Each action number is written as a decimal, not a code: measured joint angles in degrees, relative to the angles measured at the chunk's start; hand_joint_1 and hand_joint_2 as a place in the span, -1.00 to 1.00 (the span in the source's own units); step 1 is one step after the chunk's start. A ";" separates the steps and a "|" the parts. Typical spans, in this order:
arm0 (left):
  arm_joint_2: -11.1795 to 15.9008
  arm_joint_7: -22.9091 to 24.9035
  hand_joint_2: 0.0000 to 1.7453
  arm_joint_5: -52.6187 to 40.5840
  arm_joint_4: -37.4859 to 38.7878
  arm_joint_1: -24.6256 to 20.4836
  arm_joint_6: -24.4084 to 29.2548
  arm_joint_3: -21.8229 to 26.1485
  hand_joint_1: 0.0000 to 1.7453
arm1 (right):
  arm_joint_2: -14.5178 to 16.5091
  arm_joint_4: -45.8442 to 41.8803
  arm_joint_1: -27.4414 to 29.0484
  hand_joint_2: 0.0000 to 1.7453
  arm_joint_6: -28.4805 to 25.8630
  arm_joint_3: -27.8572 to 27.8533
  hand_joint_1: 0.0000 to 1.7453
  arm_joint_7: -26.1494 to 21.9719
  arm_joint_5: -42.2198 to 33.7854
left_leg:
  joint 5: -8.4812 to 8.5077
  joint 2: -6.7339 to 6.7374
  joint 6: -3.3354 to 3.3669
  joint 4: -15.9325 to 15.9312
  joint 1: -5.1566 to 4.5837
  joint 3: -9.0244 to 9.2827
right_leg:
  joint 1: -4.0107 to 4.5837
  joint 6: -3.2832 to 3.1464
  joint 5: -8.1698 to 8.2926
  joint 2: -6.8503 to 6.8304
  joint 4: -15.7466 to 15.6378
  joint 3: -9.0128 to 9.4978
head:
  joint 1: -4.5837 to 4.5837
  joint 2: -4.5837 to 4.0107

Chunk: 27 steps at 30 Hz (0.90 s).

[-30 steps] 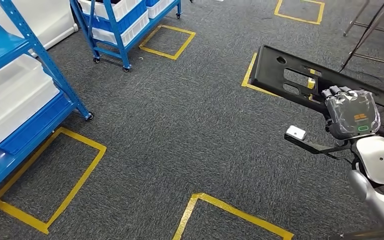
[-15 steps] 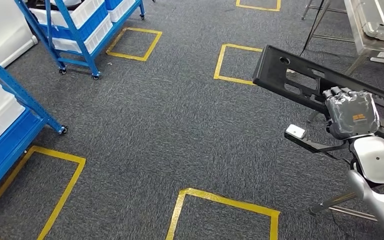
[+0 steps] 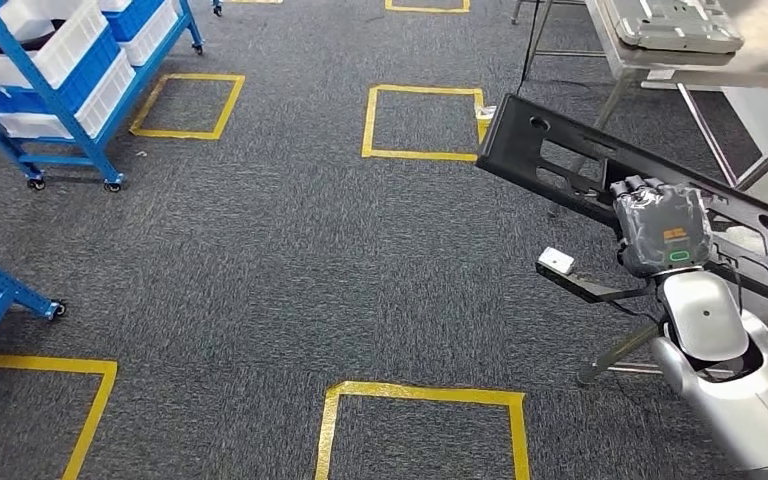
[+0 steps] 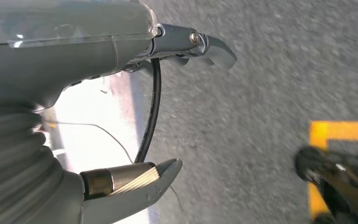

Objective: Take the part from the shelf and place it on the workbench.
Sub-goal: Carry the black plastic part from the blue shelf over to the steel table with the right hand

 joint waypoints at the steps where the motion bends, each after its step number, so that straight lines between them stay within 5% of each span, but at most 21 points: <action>1: 0.20 0.01 1.00 -0.01 0.03 -0.18 -0.10 0.11 -1.00 | 0.32 0.28 -0.08 1.00 0.14 0.16 1.00 0.24 0.36 | 0.35 0.66 0.33 -0.52 0.02 0.10 | -0.02 0.30 -0.09 -0.26 0.07 -0.22 | 0.03 0.00; 3: 0.57 0.06 1.00 -0.06 0.14 -0.37 -0.31 0.38 -1.00 | 1.06 0.96 -0.67 1.00 0.35 0.46 1.00 0.73 0.98 | 1.03 2.13 0.98 -1.57 0.14 0.31 | 0.22 0.62 -2.14 -3.14 3.03 -1.73 | 0.19 0.00; 5: 0.90 0.25 1.00 -0.10 0.34 -0.33 -0.41 0.76 -1.00 | 2.17 1.70 -1.29 1.00 0.44 0.82 1.00 1.11 1.36 | 1.18 3.73 1.25 -1.83 0.05 0.30 | 0.20 0.86 -5.92 -6.55 10.25 -4.94 | 0.31 0.00; 7: 1.16 0.47 1.00 -0.12 0.60 -0.29 -0.43 1.06 -1.00 | 3.09 2.41 -1.28 1.00 0.45 1.28 1.00 1.25 1.54 | 1.10 5.34 1.25 -1.78 -0.04 0.26 | -0.08 1.28 -7.40 -7.59 15.22 -6.98 | 0.31 0.00; 8: 1.25 0.57 1.00 -0.13 0.73 -0.31 -0.43 1.14 -1.00 | 3.35 2.75 -1.20 1.00 0.45 1.48 1.00 1.28 1.62 | 1.03 6.06 1.17 -1.73 -0.04 0.27 | -0.23 1.42 -6.61 -7.84 14.58 -6.45 | 0.31 0.00; 10: 1.32 0.79 1.00 -0.13 1.01 -0.38 -0.36 1.17 -1.00 | 3.69 3.26 -1.22 1.00 0.38 1.63 1.00 1.46 1.76 | 0.75 7.37 0.85 -1.53 -0.02 0.38 | -0.38 1.55 -3.30 -9.31 7.59 -2.51 | 0.31 0.00; 13: 1.51 1.42 1.00 -0.11 1.48 -0.44 0.16 1.25 -1.00 | 4.27 3.86 -1.28 1.00 0.16 1.66 1.00 2.02 2.01 | 0.05 8.86 -0.02 -1.01 -0.40 0.62 | 0.33 0.82 -1.26 -12.02 -0.32 1.65 | 0.26 0.00; 16: 1.84 1.95 1.00 -0.07 2.03 -0.58 0.59 1.34 -1.00 | 4.84 4.53 -0.93 1.00 -0.03 1.67 1.00 2.34 2.23 | -0.59 10.05 -0.82 -0.69 -0.37 0.87 | 0.47 -0.17 -1.24 -10.26 -0.55 1.56 | 0.22 0.00; 18: 2.03 2.09 1.00 0.02 2.44 -0.65 0.70 1.35 -1.00 | 5.12 4.89 -0.91 1.00 -0.17 1.67 1.00 2.51 2.35 | -2.61 8.18 -1.32 1.93 -0.05 -0.09 | 0.30 -0.93 -1.06 -9.08 -0.73 1.68 | 0.21 0.00; 20: 2.17 2.18 1.00 0.07 2.85 -0.56 0.83 1.44 -1.00 | 5.65 5.24 -0.89 1.00 -0.28 1.68 1.00 2.71 2.48 | -6.32 5.27 -1.52 9.06 0.12 -3.36 | 0.32 -1.44 -1.01 -7.85 -0.76 1.72 | 0.19 0.00; 22: 2.39 2.26 1.00 0.07 3.22 -0.44 1.04 1.54 -1.00 | 6.19 5.61 -0.57 1.00 -0.28 1.72 1.00 2.80 2.61 | -8.37 4.15 -1.47 15.79 0.12 -6.85 | 0.45 -1.62 -1.04 -6.34 -0.63 1.69 | 0.19 0.00; 24: 2.62 2.28 1.00 0.07 3.54 -0.40 1.25 1.55 -1.00 | 6.41 5.96 -0.32 1.00 -0.27 1.74 1.00 2.81 2.73 | -6.09 3.75 -1.21 14.78 0.12 -6.97 | 0.48 -1.62 -1.07 -4.75 -0.45 1.69 | 0.19 0.00; 27: 3.06 2.23 1.00 0.05 3.98 -0.35 1.55 1.57 -1.00 | 6.52 6.17 -0.35 1.00 -0.25 1.67 1.00 2.86 2.88 | -0.34 0.37 -0.66 3.96 0.32 -2.59 | 0.44 -1.31 -1.19 -2.40 0.04 1.41 | 0.22 0.00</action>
